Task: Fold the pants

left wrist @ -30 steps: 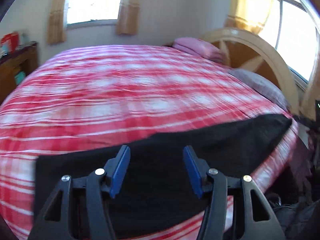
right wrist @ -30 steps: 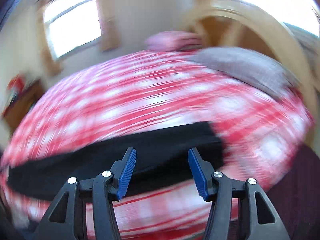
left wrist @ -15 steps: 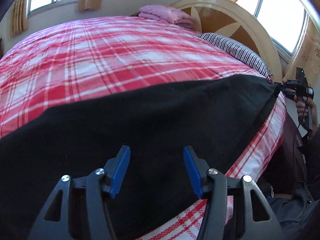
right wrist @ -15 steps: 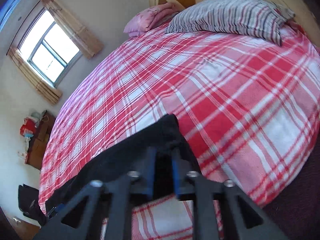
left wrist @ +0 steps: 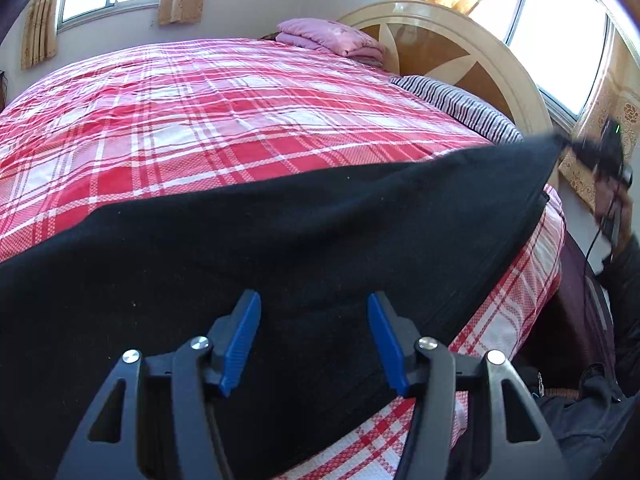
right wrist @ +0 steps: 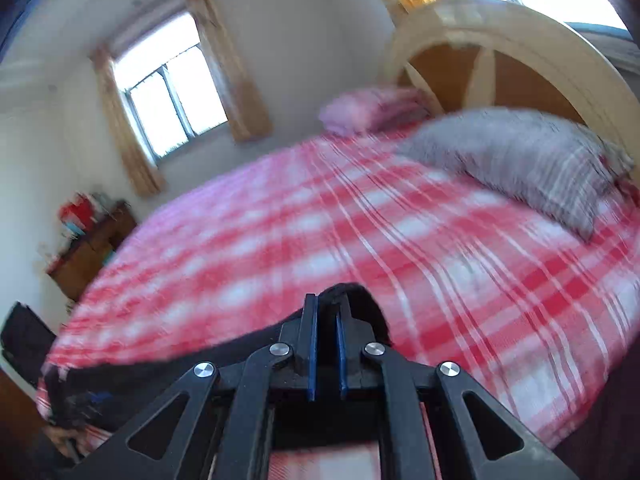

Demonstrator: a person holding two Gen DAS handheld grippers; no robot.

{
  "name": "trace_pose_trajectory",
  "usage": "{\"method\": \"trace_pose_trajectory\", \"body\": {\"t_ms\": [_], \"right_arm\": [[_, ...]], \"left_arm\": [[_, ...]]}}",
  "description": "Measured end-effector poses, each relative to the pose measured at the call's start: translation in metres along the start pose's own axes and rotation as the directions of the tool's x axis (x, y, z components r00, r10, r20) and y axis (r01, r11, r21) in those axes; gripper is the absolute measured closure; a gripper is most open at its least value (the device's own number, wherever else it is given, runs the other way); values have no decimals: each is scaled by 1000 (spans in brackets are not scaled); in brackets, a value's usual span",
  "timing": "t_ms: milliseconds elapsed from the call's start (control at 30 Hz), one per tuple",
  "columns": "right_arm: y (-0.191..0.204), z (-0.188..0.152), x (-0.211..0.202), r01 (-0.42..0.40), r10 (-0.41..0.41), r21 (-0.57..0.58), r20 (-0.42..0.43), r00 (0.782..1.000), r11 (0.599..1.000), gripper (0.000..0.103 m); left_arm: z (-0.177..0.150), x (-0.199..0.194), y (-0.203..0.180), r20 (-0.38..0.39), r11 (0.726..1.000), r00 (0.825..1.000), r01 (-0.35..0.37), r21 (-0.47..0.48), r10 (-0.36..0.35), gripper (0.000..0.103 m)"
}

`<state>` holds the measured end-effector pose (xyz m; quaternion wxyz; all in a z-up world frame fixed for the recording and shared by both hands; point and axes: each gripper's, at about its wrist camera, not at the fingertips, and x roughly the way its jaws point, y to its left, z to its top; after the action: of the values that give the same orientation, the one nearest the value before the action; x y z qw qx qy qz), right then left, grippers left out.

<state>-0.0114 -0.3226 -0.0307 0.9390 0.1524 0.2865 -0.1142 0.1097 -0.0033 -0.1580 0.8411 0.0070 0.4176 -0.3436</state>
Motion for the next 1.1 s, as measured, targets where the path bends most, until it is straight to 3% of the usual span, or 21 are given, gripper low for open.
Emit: {"method": "trace_pose_trajectory", "body": {"t_ms": [100, 200, 267, 300, 367, 500, 633, 700, 733, 800, 833, 900, 933, 1000, 1100], "right_arm": [[-33, -38, 15, 46, -39, 72, -94, 995, 996, 95], [-54, -57, 21, 46, -26, 144, -141, 990, 988, 94], [-60, -59, 21, 60, -35, 164, -150, 988, 985, 75], [-63, -56, 20, 65, -40, 173, -146, 988, 983, 72], [-66, -51, 13, 78, -53, 186, -135, 989, 979, 49], [-78, -30, 4, 60, -39, 222, -100, 994, 973, 47], [-92, -8, 23, -40, 97, 338, -153, 984, 940, 48], [-92, -1, 43, -44, 137, 359, -238, 961, 932, 53], [-89, 0, 53, -48, 156, 365, -273, 949, 930, 64], [-82, -1, 75, -29, 171, 360, -368, 914, 932, 70], [-80, -3, 79, -12, 157, 354, -383, 910, 935, 86], [-71, 0, 82, 15, 98, 293, -367, 925, 956, 94], [-66, 4, 76, -7, 96, 271, -316, 944, 963, 100], [-56, 11, 60, -66, 120, 248, -212, 970, 966, 100], [-42, 17, 45, -103, 124, 184, -111, 986, 978, 101]], "left_arm": [[1, 0, 0, -10, 1000, 1000, 3, 4, -3, 44], [1, 1, -2, -23, 1000, 1000, -2, 18, 2, 44], [1, 1, -4, -34, 999, 999, -11, 38, 13, 44], [1, 1, -4, -37, 999, 999, -14, 45, 16, 44], [-1, -1, -6, -40, 998, 999, -16, 53, 18, 44], [-2, 0, -3, -39, 998, 999, -6, 55, 8, 44], [-1, 0, -2, -39, 999, 999, -1, 46, 3, 43], [-1, -1, -2, -37, 999, 999, -2, 49, 4, 43], [-1, -1, -2, -37, 999, 999, -2, 50, 4, 43], [-1, -1, -1, -36, 999, 999, 0, 48, 2, 43], [-1, -1, -1, -37, 999, 999, 1, 47, 1, 43], [-1, 0, -1, -38, 999, 999, 1, 48, 1, 43], [-1, 0, -1, -38, 999, 999, 0, 50, 2, 43], [-2, 0, -1, -36, 999, 999, 1, 50, 1, 43], [-2, 0, -1, -35, 999, 999, 3, 49, -1, 41]]}}
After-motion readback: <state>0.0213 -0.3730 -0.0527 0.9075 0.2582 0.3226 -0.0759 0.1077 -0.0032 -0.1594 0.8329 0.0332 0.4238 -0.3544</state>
